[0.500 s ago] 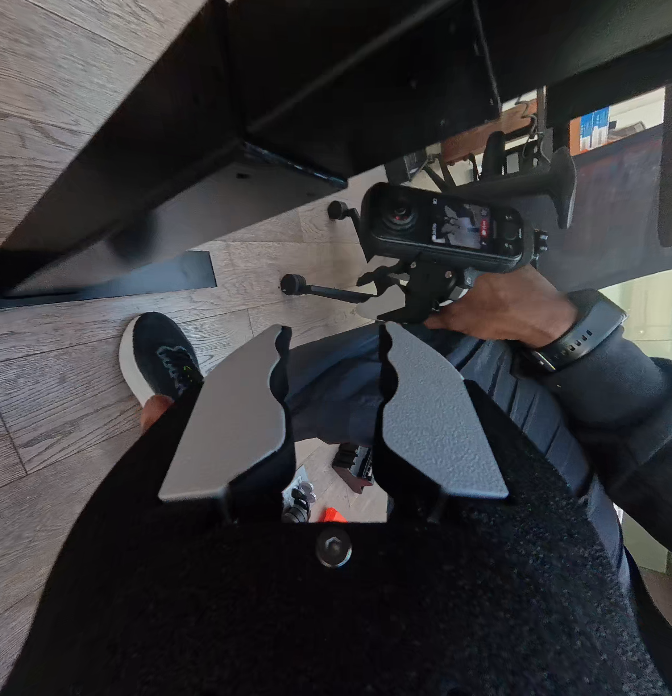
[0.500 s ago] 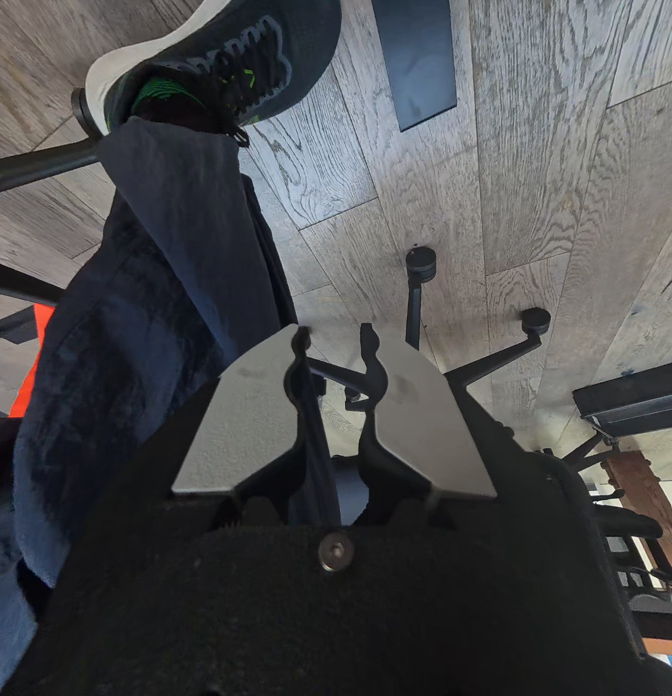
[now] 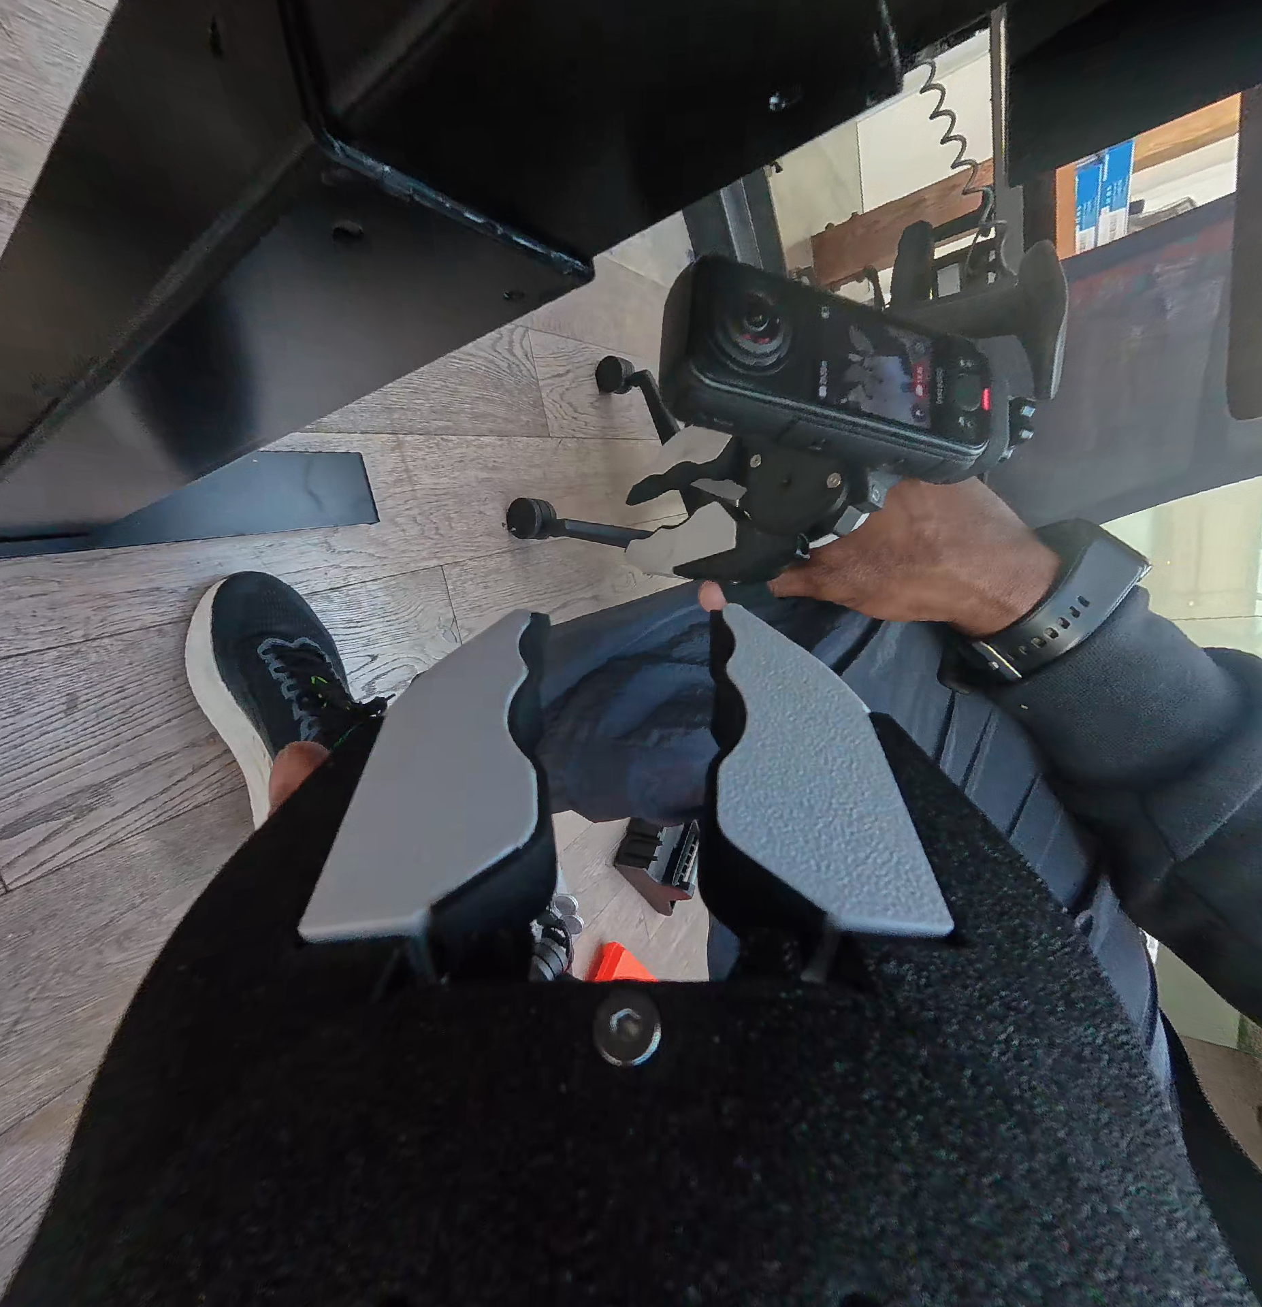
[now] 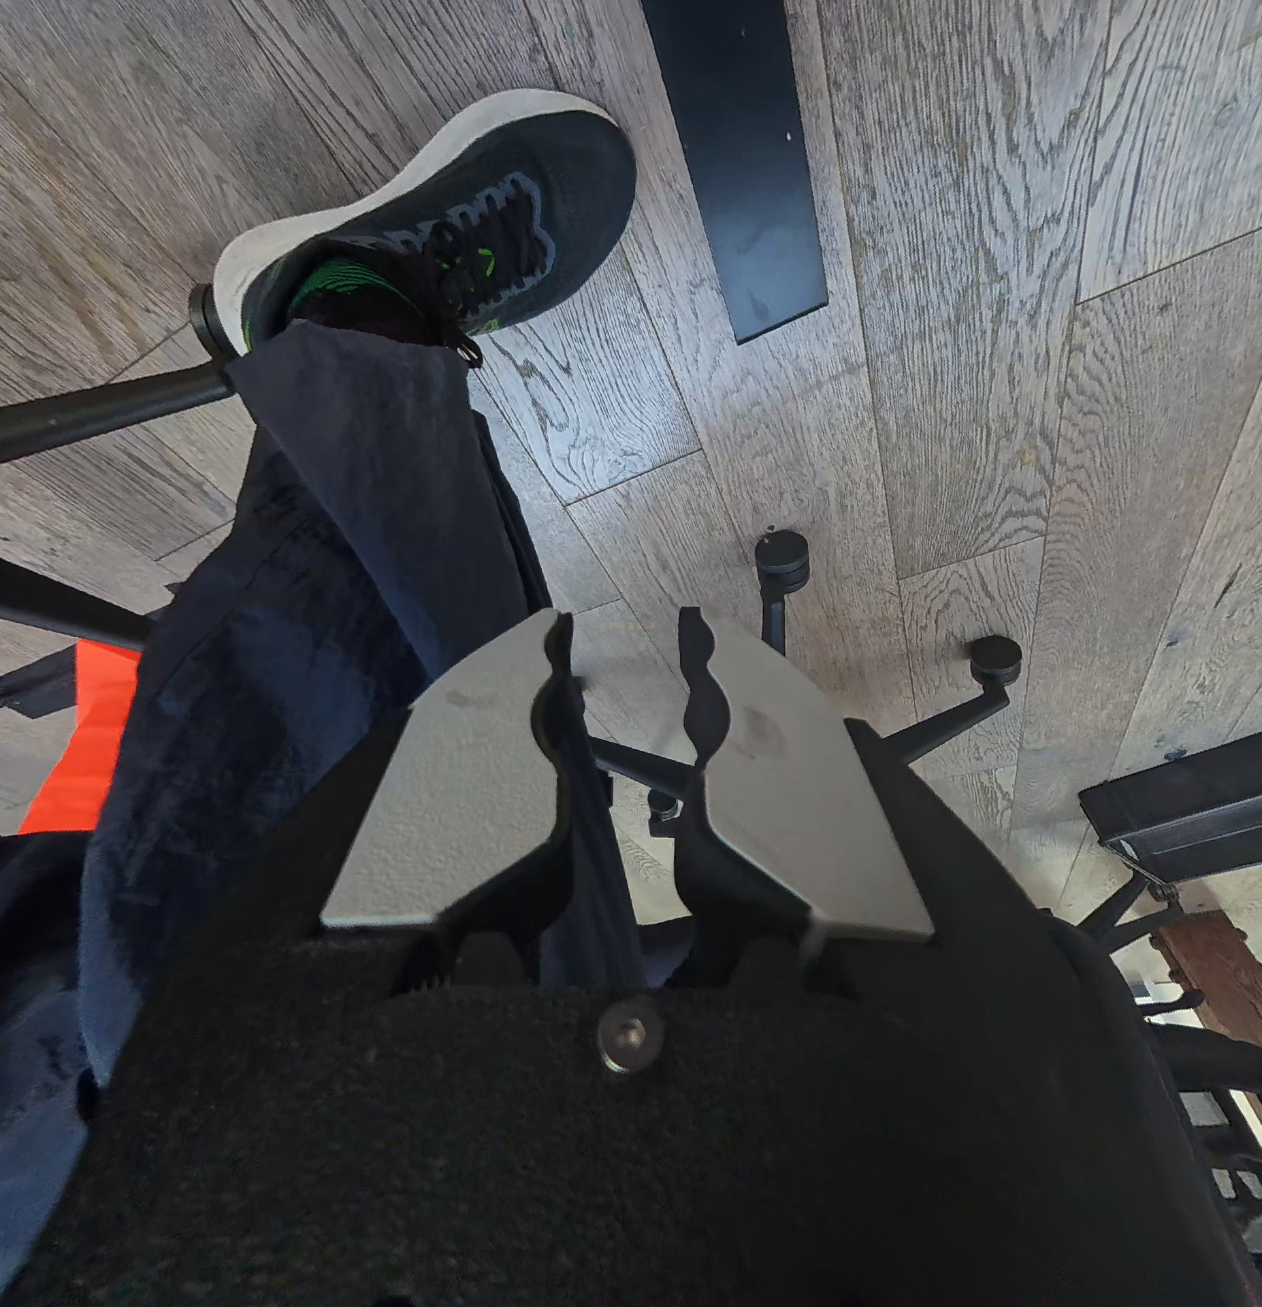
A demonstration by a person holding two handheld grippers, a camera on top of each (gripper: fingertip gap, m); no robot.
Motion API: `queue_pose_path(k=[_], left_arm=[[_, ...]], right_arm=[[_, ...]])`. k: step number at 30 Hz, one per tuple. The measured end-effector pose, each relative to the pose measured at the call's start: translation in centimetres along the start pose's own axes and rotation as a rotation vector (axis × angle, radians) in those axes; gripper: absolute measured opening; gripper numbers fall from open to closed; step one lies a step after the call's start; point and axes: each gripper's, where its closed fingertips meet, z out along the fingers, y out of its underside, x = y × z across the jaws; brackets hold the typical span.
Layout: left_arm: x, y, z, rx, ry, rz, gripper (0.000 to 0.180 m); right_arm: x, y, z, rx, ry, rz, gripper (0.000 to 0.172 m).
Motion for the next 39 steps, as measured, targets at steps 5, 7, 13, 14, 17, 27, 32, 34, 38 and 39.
queue_pose_path(k=[5,7,13,14,17,27,32,34,38,39], left_arm=[[0.1,-0.2,-0.3,0.011,0.003,-0.002,0.044],[0.3,-0.1,-0.3,0.010,0.006,0.001,0.044],[0.6,-0.6,-0.1,0.035,0.015,0.011,0.044],[0.7,-0.8,-0.1,0.048,0.019,0.013,0.044],[1.0,-1.5,-0.3,0.091,0.039,0.010,0.044],[1.7,-1.9,-0.2,0.104,0.068,0.024,0.045],[1.7,-1.9,-0.5,0.107,0.065,0.028,0.045],[1.5,-1.9,-0.8,0.110,0.058,0.027,0.045],[0.7,-1.4,-1.5,0.108,0.018,0.040,0.044],[0.5,-1.1,-1.6,0.102,0.004,0.044,0.044]], right_arm=[[-0.2,-0.4,-0.2,0.019,0.007,0.000,0.030],[-0.2,-0.5,-0.2,0.023,0.006,0.001,0.030],[0.3,-0.3,-0.2,0.033,0.021,0.030,0.030],[0.5,-0.3,-0.3,0.034,0.025,0.042,0.030],[0.7,-0.5,-0.4,0.047,0.020,0.056,0.031],[0.8,-0.8,-0.5,0.057,0.018,0.060,0.031],[0.3,-0.9,-0.6,0.058,0.015,0.019,0.031],[-0.2,-1.2,-0.7,0.075,0.008,-0.004,0.032],[-1.8,-2.2,-1.3,0.124,0.012,-0.036,0.032],[-2.2,-2.5,-1.5,0.138,0.018,-0.039,0.032]])
